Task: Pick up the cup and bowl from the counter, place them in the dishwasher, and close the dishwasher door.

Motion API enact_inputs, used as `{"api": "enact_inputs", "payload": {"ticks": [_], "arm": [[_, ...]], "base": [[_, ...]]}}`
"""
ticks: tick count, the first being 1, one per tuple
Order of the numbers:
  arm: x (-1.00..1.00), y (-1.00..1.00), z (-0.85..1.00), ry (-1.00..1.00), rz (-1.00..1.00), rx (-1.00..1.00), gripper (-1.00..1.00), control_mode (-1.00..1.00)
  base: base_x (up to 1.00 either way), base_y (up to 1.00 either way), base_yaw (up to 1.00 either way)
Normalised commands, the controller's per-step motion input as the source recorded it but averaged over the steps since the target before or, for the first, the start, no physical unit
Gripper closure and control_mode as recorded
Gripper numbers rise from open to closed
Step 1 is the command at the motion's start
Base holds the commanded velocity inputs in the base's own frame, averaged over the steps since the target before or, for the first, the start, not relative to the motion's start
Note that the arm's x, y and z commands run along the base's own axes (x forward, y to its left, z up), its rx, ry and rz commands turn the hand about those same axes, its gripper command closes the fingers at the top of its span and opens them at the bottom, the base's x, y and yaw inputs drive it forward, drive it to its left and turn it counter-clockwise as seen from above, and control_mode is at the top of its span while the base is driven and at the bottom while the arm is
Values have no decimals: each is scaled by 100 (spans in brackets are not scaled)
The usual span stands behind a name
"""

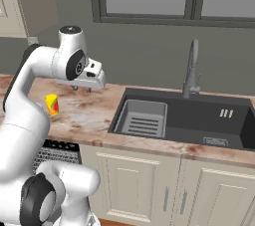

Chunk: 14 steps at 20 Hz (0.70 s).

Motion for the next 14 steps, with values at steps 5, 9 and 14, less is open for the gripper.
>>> {"api": "enact_inputs", "payload": {"ticks": [5,9,14], "arm": [[0,1,-12,0,0,1,-100,-100],[8,17,-30,0,0,2,-100,-100],[8,22,-17,0,0,3,-100,-100]], "base": [[0,0,0],[0,0,0],[0,0,0]]}}
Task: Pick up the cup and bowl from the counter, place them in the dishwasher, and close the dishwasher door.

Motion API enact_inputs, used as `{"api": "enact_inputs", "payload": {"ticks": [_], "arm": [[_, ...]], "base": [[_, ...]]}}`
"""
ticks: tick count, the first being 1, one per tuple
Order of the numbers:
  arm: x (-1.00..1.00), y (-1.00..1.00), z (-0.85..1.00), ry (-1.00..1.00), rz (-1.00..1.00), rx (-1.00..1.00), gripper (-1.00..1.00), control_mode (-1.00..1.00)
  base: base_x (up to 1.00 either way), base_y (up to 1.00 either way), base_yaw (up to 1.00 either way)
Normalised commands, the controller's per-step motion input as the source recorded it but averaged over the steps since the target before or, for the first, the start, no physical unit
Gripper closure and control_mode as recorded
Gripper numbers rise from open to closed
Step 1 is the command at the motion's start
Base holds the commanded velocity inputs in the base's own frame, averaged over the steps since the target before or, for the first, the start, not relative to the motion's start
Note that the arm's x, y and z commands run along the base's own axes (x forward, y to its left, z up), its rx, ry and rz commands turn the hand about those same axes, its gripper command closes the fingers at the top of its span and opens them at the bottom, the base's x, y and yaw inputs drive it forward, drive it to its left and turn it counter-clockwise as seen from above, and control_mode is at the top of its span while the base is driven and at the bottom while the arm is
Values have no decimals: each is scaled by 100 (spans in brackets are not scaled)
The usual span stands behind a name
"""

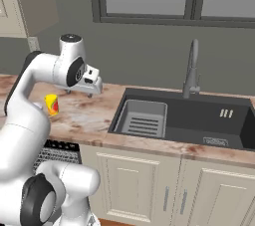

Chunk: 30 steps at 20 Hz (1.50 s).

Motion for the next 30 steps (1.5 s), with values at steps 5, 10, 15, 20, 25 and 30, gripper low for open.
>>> {"api": "enact_inputs", "payload": {"ticks": [5,10,15,20,25,30], "arm": [[10,22,-10,0,0,1,-100,-100],[9,25,-20,0,0,2,-100,-100],[13,34,-18,0,0,1,-100,-100],[19,39,-10,0,0,4,-100,-100],[12,45,-20,0,0,6,-100,-100],[12,40,-18,0,0,1,-100,-100]], "base": [[0,0,0],[0,0,0],[0,0,0],[0,0,0],[0,0,0],[0,0,0]]}}
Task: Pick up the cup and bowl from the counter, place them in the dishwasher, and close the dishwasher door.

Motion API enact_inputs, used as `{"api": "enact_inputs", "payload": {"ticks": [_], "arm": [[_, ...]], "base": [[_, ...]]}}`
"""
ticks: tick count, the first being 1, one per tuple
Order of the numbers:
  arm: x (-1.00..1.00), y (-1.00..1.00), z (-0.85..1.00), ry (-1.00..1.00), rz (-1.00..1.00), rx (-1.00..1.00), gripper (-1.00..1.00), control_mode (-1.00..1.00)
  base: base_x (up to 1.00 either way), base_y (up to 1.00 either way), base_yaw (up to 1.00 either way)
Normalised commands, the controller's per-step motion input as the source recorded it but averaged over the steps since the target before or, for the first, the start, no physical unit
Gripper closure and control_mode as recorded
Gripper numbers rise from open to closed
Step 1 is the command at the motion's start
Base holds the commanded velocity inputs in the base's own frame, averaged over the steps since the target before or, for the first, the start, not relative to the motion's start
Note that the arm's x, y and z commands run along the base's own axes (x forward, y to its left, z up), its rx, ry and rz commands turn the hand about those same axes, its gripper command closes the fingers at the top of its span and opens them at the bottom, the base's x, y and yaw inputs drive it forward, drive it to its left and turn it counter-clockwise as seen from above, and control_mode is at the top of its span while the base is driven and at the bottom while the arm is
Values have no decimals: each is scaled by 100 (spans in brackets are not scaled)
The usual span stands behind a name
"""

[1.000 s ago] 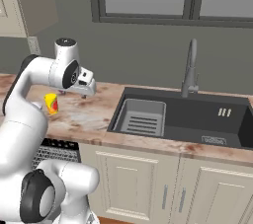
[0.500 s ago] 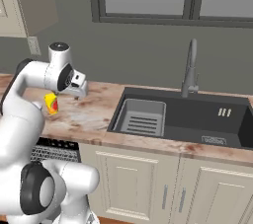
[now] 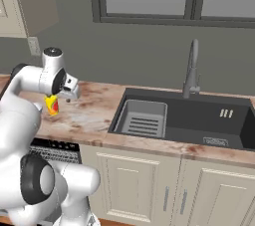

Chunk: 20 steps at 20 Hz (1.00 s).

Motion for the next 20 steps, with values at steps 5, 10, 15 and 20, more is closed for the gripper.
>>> {"api": "enact_inputs", "payload": {"ticks": [5,10,15,20], "arm": [[15,40,-19,0,0,0,-100,-100],[22,39,-21,0,0,0,-100,-100],[31,27,-18,0,0,0,-100,-100],[43,16,-17,0,0,0,-100,-100]], "base": [[0,0,0],[0,0,0],[0,0,0],[0,0,0]]}}
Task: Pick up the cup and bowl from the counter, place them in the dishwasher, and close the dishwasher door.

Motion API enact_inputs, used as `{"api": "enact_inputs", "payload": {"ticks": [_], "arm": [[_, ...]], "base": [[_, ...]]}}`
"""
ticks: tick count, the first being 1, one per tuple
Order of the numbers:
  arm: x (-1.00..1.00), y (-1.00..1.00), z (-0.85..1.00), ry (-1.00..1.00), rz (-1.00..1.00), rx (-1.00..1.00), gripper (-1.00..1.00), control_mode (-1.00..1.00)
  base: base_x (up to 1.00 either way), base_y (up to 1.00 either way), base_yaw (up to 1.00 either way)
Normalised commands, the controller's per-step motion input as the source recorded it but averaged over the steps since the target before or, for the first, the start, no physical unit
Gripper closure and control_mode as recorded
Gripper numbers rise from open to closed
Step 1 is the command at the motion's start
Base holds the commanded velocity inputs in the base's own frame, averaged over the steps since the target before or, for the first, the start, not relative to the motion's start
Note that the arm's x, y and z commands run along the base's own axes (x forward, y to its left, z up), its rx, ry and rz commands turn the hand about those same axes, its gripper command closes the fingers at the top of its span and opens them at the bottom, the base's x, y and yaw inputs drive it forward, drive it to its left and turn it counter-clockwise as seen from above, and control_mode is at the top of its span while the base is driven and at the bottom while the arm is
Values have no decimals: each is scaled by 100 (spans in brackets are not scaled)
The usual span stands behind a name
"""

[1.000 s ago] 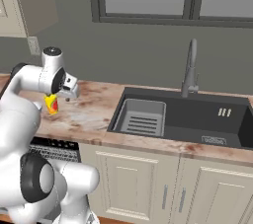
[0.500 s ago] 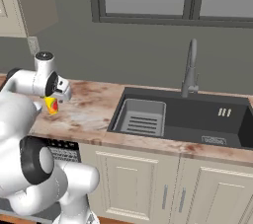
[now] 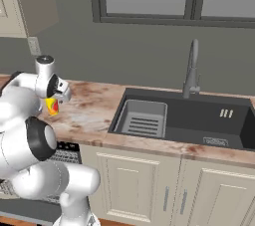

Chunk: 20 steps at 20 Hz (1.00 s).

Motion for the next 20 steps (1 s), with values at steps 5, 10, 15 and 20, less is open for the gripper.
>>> {"api": "enact_inputs", "payload": {"ticks": [5,10,15,20], "arm": [[45,22,-20,0,0,0,-100,-100],[41,20,-22,0,0,0,-100,-100],[34,17,-21,0,0,0,-100,-100],[30,19,-23,0,0,0,-100,-100]], "base": [[0,0,0],[0,0,0],[0,0,0],[0,0,0]]}}
